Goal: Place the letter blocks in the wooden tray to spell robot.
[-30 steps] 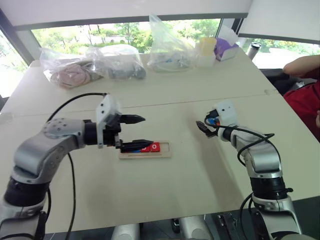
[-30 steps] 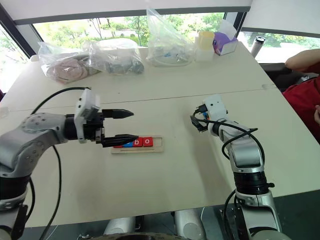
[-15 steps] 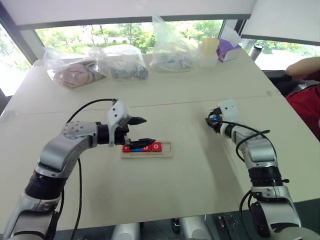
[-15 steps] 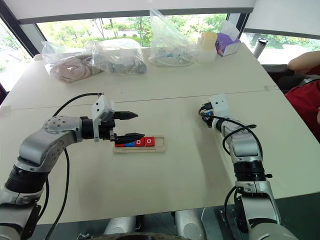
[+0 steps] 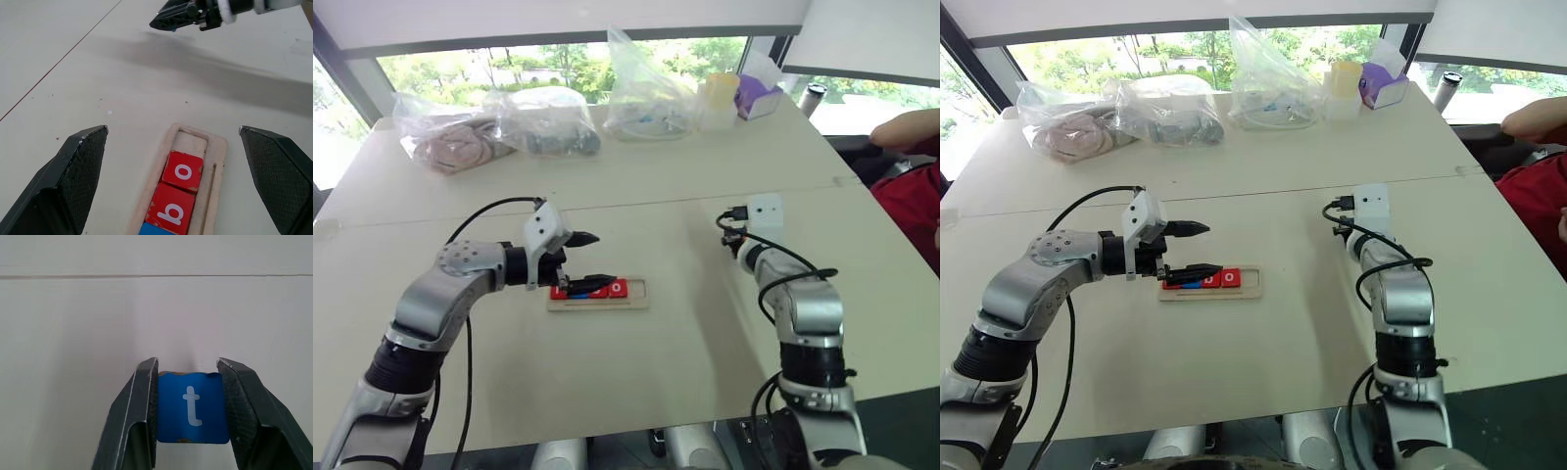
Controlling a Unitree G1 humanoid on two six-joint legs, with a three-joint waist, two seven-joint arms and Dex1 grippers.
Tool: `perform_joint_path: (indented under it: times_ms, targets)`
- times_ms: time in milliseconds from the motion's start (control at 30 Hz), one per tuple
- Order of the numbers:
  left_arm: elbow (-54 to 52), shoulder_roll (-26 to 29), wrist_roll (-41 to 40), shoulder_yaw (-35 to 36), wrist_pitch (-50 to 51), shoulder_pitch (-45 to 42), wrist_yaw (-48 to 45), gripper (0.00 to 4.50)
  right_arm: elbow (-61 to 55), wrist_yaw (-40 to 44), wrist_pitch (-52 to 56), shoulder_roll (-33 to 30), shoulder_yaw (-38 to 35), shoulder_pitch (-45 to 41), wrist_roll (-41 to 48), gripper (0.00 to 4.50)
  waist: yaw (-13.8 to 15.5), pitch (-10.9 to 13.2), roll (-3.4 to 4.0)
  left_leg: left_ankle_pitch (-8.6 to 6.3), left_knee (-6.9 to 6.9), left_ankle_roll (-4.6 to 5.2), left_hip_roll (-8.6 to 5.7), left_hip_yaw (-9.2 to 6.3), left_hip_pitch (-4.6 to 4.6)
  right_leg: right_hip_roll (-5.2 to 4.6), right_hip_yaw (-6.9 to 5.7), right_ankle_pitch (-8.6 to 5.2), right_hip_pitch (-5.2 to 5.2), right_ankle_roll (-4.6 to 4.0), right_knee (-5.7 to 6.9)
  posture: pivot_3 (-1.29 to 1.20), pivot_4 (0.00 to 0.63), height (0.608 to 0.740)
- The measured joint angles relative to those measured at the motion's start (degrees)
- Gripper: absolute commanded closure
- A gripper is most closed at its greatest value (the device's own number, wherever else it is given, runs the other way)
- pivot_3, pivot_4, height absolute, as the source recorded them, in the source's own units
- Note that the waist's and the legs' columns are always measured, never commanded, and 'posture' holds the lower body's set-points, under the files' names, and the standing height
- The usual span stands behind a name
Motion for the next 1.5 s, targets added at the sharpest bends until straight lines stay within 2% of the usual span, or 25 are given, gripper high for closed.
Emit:
perform_joint_path:
  times_ms: [133,233,300,333,467,600,700,767,867,967,1067,1233,1333,1500]
  targets:
    - [1.07,0.02,0.53,-0.07,-0.80,-0.03,-0.98,0.00,-9.58,-3.06,9.93,4.61,2.29,3.69,-0.54,3.30,0.04,0.00,0.00,0.00,0.03,0.00,-0.04,0.09,-0.01,-0.07,-0.01,-0.06,0.01,-0.10,-0.05,0.00,0.150,0.740]
    - [1.42,-0.08,0.97,-0.59,-0.93,-0.30,-1.75,0.00,-11.91,-3.92,13.02,5.85,3.71,4.45,-0.59,3.30,-0.03,0.00,0.00,0.00,0.08,0.00,-0.05,0.12,0.00,-0.10,0.01,-0.13,0.03,-0.10,-0.07,0.00,0.150,0.740]
    - [1.95,-0.27,1.17,-1.66,-1.01,-0.81,-2.39,0.00,-11.68,-4.09,13.95,6.32,4.40,4.91,-0.58,2.24,-0.02,0.00,-0.01,0.00,0.07,0.00,-0.06,0.11,0.00,-0.09,0.01,-0.21,0.03,0.02,-0.07,0.00,0.150,0.740]
    - [2.20,-0.43,1.28,-1.83,-1.03,-0.83,-2.50,0.00,-11.60,-4.10,14.01,6.49,4.46,4.97,-0.58,1.92,-0.04,0.00,-0.01,0.00,0.07,0.00,-0.06,0.11,0.01,-0.07,0.01,-0.21,0.03,0.02,-0.07,0.00,0.150,0.740]
    - [2.90,-0.52,1.76,-2.22,-1.17,-0.86,-3.42,0.00,-10.52,-3.76,14.93,6.52,4.44,4.97,-0.39,0.03,-0.15,0.00,0.00,0.00,0.04,0.00,-0.04,0.10,0.00,-0.05,0.01,-0.16,0.01,0.09,-0.07,0.00,0.150,0.740]
    - [2.91,-0.36,1.98,-2.21,-1.17,-0.83,-3.97,0.00,-10.49,-2.74,16.95,4.22,4.38,3.43,-0.18,0.03,-0.10,0.00,0.00,0.00,0.03,0.00,-0.05,0.10,0.00,-0.06,0.01,-0.17,0.01,0.10,-0.07,0.00,0.150,0.740]
    - [2.21,1.07,1.43,-1.85,-0.76,-0.27,-4.98,0.00,-10.52,0.54,15.35,-2.49,1.61,-0.86,0.59,0.03,-0.10,0.01,0.01,0.00,0.06,0.00,-0.07,0.13,-0.02,-0.09,0.01,-0.20,0.02,0.09,-0.11,0.00,0.150,0.740]
    - [0.76,3.26,0.18,-0.91,0.17,0.73,-6.25,0.00,-10.29,5.41,10.68,-7.27,-1.48,-2.37,2.74,0.03,-0.08,0.01,-0.01,-0.01,0.01,0.01,-0.06,0.10,-0.01,-0.07,-0.01,-0.21,0.03,0.13,-0.16,0.00,0.150,0.740]
    - [-2.45,8.60,-2.50,1.38,2.26,2.81,-9.43,0.00,-6.95,24.08,-2.65,-19.58,-2.27,1.09,10.79,0.03,-0.12,0.02,-0.02,-0.09,-0.13,0.16,-0.04,0.11,0.00,-0.03,-0.05,-0.26,0.05,0.25,-0.27,0.00,0.150,0.740]
    - [-5.10,11.94,-4.85,3.02,3.83,4.05,-11.82,0.00,-2.86,39.44,-13.99,-27.97,-1.10,5.03,15.78,0.03,-0.08,0.04,-0.01,-0.16,-0.12,0.27,-0.04,0.13,-0.02,-0.03,-0.05,-0.27,0.05,0.31,-0.32,0.00,0.150,0.740]
    - [-7.39,14.68,-6.56,3.81,4.31,5.60,-13.81,0.00,1.92,50.28,-25.08,-34.71,1.28,6.83,16.40,0.03,-0.19,0.05,-0.03,-0.16,-0.09,0.28,-0.04,0.22,-0.01,-0.05,0.00,-0.29,0.07,0.27,-0.40,0.00,0.150,0.740]
    - [-10.82,16.54,-7.63,5.03,3.93,5.61,-14.95,0.00,15.04,61.90,-40.99,-38.39,5.80,5.91,15.34,0.03,-0.06,0.08,-0.08,-0.16,0.04,0.28,-0.05,0.24,0.02,-0.04,0.03,-0.32,0.14,0.14,-0.39,0.00,0.150,0.740]
    - [-13.73,16.97,-7.91,5.60,4.74,6.29,-12.67,0.00,27.31,68.58,-55.48,-40.27,11.51,1.87,9.98,0.03,-0.11,0.09,-0.07,-0.16,0.07,0.28,-0.05,0.31,0.03,-0.05,0.09,-0.31,0.15,0.15,-0.40,0.00,0.150,0.740]
    - [-15.88,16.87,-9.19,7.75,7.23,9.74,-8.29,0.00,39.92,72.38,-67.64,-39.45,15.12,-1.17,6.29,0.03,-0.03,0.09,-0.07,-0.16,0.04,0.28,-0.04,0.28,0.03,-0.03,0.12,-0.11,0.10,0.13,-0.28,0.00,0.150,0.740]
